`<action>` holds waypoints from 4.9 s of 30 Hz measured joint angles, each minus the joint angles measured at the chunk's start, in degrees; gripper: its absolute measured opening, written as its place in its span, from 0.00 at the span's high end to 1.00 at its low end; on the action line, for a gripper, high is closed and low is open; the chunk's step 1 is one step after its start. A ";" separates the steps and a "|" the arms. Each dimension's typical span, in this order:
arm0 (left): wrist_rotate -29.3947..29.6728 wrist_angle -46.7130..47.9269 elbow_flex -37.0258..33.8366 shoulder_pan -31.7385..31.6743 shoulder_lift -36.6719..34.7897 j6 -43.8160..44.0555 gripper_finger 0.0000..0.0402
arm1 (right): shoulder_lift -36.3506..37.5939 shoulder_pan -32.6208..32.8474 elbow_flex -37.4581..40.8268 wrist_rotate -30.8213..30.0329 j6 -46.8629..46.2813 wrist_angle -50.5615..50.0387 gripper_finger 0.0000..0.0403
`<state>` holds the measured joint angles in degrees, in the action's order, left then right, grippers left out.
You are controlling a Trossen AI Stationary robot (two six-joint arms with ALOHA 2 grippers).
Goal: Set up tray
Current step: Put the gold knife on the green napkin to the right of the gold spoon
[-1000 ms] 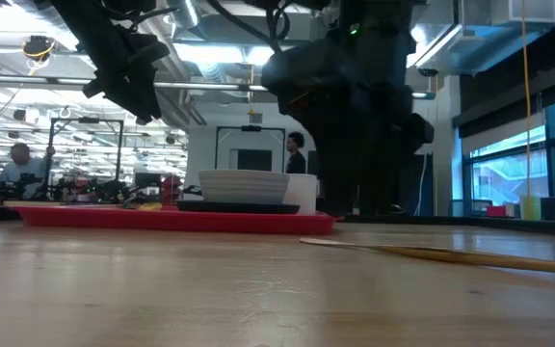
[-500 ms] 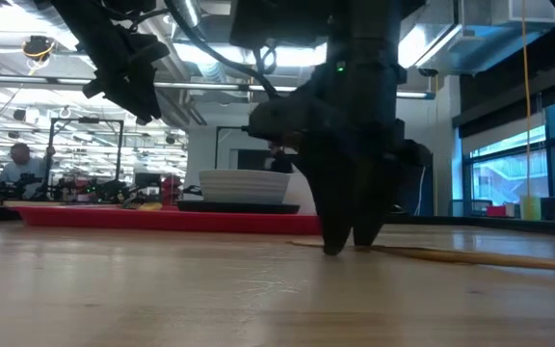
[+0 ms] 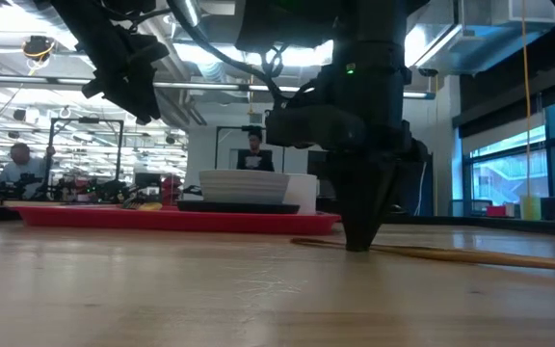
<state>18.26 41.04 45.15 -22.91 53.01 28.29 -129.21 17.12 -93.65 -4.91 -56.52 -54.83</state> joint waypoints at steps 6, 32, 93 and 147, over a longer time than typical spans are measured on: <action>0.02 0.00 0.00 0.00 0.00 -0.02 0.72 | -0.32 0.00 -1.90 0.03 0.17 -2.84 0.99; 4.33 -0.52 0.00 3.11 -5.73 0.01 0.72 | 0.31 -3.78 -31.75 -5.45 10.68 -13.47 1.00; 13.51 -26.33 -0.04 20.04 -16.39 -21.16 0.59 | 3.48 -26.58 -40.17 4.60 54.14 20.69 1.00; 9.15 -29.90 -0.04 20.04 -16.55 -24.83 0.99 | 3.48 -24.53 -40.17 3.27 55.74 17.02 0.98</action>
<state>27.42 11.13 45.11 -2.87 36.47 3.46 -125.73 -7.41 -133.82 -1.64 -0.78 -37.81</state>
